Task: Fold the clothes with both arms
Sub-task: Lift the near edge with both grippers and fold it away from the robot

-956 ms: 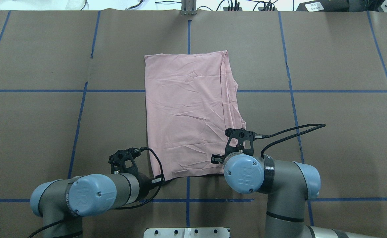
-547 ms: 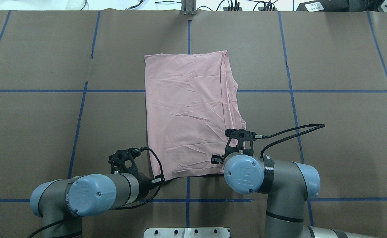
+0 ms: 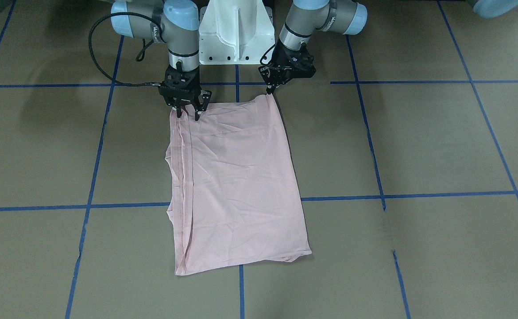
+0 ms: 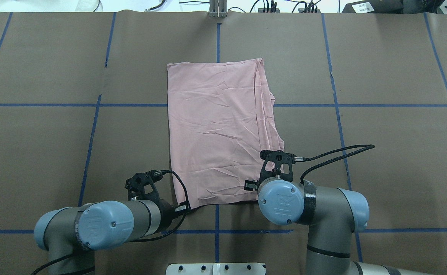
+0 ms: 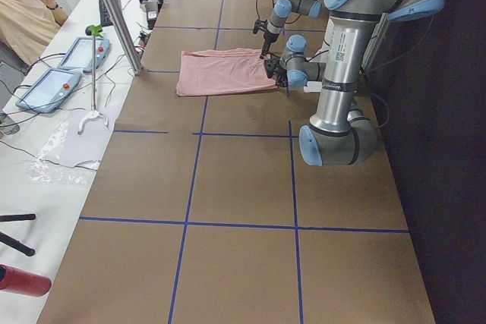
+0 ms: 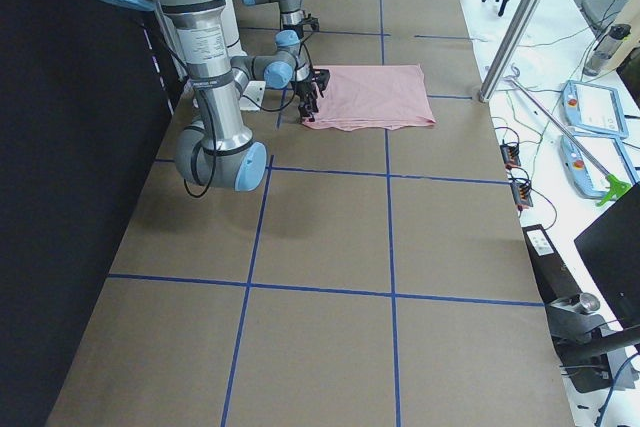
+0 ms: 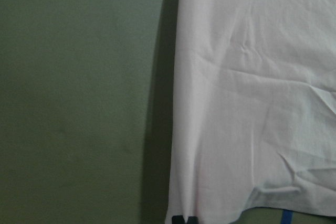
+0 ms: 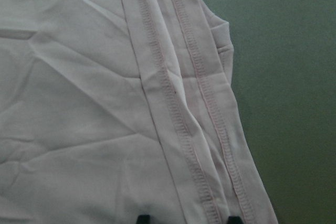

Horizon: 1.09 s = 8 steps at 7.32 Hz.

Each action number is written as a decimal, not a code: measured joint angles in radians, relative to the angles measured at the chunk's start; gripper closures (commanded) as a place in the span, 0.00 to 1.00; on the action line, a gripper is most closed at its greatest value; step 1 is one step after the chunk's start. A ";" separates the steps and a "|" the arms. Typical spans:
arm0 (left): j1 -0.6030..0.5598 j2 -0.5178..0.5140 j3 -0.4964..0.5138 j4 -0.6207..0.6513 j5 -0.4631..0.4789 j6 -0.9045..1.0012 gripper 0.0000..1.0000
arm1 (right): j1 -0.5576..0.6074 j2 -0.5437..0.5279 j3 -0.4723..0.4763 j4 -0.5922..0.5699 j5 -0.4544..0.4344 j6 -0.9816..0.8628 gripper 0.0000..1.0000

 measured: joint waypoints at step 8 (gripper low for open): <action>-0.004 0.002 -0.013 0.001 -0.001 0.003 1.00 | -0.016 0.000 0.022 -0.004 0.001 0.045 1.00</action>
